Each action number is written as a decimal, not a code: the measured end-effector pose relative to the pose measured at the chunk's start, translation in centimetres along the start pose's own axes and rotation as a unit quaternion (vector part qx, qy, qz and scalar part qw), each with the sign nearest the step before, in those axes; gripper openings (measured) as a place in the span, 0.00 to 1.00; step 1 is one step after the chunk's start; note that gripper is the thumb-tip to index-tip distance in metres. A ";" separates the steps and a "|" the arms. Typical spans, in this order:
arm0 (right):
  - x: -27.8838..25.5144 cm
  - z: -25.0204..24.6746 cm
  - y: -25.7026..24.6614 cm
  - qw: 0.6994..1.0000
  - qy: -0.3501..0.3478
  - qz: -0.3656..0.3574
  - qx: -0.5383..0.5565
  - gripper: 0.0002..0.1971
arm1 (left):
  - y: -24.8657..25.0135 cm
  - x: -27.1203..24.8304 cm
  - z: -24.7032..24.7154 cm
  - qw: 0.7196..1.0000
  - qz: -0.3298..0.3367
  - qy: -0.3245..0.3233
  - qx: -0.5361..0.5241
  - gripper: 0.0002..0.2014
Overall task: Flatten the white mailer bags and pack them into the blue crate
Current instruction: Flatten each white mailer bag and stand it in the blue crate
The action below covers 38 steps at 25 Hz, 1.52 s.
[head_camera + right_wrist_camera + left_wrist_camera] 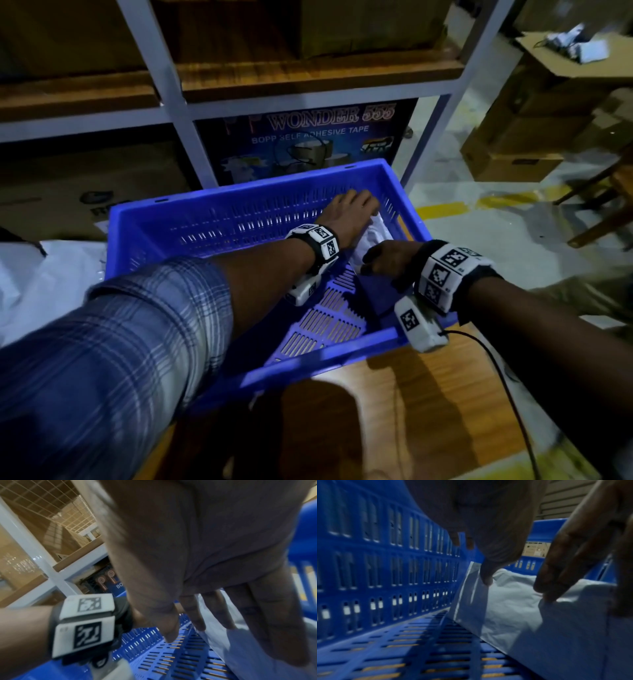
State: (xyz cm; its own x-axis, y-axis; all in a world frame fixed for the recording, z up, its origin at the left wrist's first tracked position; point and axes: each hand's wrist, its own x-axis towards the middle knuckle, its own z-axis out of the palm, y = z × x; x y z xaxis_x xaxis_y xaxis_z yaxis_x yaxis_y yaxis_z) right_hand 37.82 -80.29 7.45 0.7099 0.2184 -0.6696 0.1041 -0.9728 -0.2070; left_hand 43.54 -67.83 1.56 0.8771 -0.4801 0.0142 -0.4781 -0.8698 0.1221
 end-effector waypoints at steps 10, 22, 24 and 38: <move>-0.1 0.2 -0.1 0.999 0.025 -0.010 0.027 0.18 | -0.3 -2.1 0.5 0.991 -0.027 -0.125 -0.032 0.16; -11.4 0.0 -11.1 0.942 0.315 -0.093 0.063 0.26 | -2.4 -16.4 -12.7 0.984 -0.108 0.083 -0.112 0.18; -13.4 3.0 -15.0 0.926 0.348 -0.124 0.083 0.28 | -3.7 -22.3 -13.2 0.971 -0.133 0.132 -0.147 0.20; -16.4 27.7 -40.3 0.918 0.296 -0.252 0.085 0.28 | -14.2 -60.2 -4.1 0.911 -0.304 0.157 -0.233 0.23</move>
State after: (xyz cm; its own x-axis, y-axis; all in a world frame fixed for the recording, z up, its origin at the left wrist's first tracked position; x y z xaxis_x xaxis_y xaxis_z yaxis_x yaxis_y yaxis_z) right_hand 2.68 -42.52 6.97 0.8607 0.5078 0.0352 0.4480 -0.7229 -0.5260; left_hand -2.31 -26.15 3.02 0.9781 0.1930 0.0777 0.1069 -0.7867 0.6080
